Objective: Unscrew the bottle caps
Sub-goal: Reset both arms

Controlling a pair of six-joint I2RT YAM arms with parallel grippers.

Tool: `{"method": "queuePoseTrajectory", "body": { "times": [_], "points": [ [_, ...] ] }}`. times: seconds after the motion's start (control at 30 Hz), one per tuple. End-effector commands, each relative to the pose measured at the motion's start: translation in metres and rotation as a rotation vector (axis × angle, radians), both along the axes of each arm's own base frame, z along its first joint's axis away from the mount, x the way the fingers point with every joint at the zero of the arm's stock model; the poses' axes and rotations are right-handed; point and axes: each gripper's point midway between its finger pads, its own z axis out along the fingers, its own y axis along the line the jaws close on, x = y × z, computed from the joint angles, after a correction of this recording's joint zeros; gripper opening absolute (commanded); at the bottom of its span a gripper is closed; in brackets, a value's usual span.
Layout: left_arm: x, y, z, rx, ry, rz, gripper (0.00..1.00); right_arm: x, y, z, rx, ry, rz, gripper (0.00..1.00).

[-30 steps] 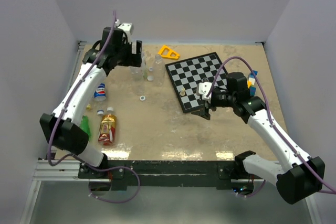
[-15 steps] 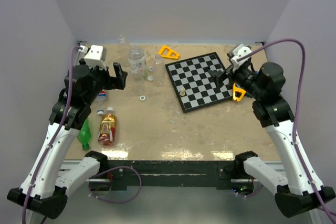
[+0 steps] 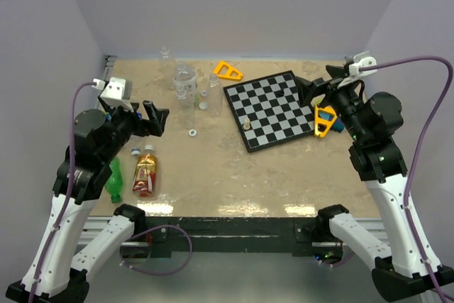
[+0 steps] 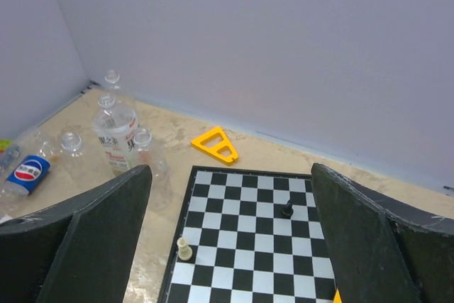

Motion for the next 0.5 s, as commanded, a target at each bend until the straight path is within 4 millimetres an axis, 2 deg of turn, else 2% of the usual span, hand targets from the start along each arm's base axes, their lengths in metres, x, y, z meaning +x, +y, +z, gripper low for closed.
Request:
{"method": "queuePoseTrajectory", "body": {
  "times": [0.0, 0.23, 0.47],
  "points": [
    [-0.007, -0.001, -0.002, -0.031, 0.012, -0.005, 1.00, -0.003, -0.011, 0.016, 0.099, -0.034, -0.057, 0.98],
    [-0.012, 0.005, -0.011, -0.029, 0.027, 0.019, 1.00, -0.007, -0.001, 0.008, 0.084, -0.019, 0.011, 0.98],
    [-0.022, 0.010, -0.004, -0.045, 0.015, 0.033, 1.00, -0.008, 0.000, 0.002, 0.086, -0.007, 0.036, 0.98]
  ]
}}
